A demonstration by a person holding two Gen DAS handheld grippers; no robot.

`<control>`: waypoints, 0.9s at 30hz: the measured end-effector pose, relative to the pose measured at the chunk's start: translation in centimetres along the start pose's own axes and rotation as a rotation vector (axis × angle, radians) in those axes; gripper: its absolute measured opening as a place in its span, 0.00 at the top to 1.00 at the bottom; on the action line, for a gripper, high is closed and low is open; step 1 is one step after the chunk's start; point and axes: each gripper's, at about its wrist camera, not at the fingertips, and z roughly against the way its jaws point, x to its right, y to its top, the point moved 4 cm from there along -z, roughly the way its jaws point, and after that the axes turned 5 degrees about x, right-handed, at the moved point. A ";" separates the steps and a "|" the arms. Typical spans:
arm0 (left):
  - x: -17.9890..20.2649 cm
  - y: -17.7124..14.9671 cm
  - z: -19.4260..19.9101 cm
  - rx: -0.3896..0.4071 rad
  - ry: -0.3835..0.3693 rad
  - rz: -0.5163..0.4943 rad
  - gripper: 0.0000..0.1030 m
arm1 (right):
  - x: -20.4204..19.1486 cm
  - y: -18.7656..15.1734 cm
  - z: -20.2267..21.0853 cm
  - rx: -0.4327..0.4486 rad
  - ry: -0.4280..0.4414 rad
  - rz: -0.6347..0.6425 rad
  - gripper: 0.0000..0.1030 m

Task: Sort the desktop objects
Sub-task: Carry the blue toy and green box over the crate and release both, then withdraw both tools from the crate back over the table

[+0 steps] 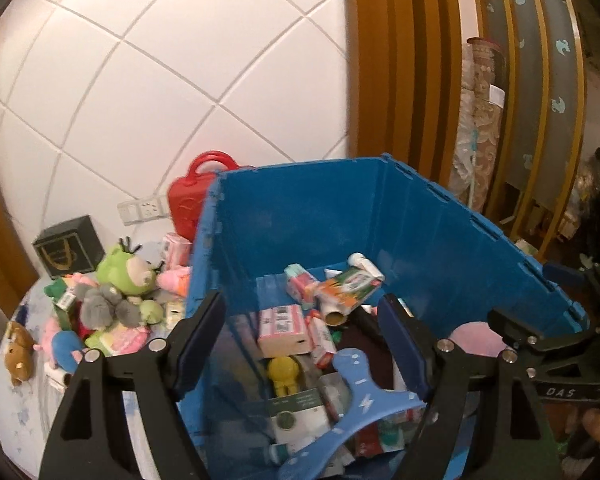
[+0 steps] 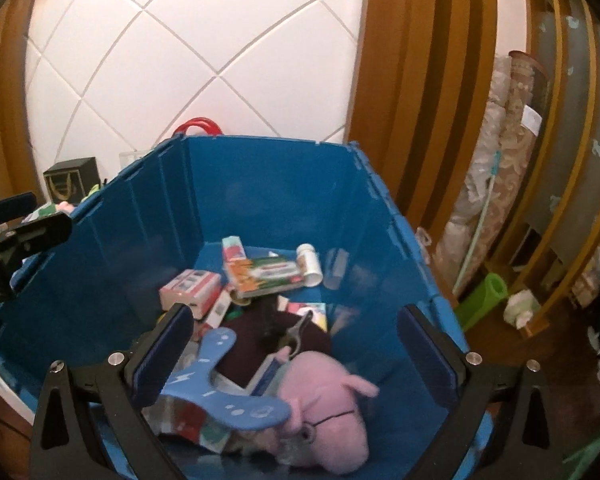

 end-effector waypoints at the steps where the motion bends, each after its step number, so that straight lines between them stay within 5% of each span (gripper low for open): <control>1: -0.5 -0.1 0.3 0.008 0.011 0.000 0.24 | -0.4 -0.1 0.2 0.003 0.009 -0.001 0.00; 14: -11.6 -2.4 4.4 0.027 0.103 0.105 0.24 | -9.5 1.6 2.1 0.049 0.090 0.054 0.00; 27: -33.4 -10.6 11.2 0.001 0.249 0.155 0.24 | -29.0 2.6 4.0 0.085 0.169 0.067 0.00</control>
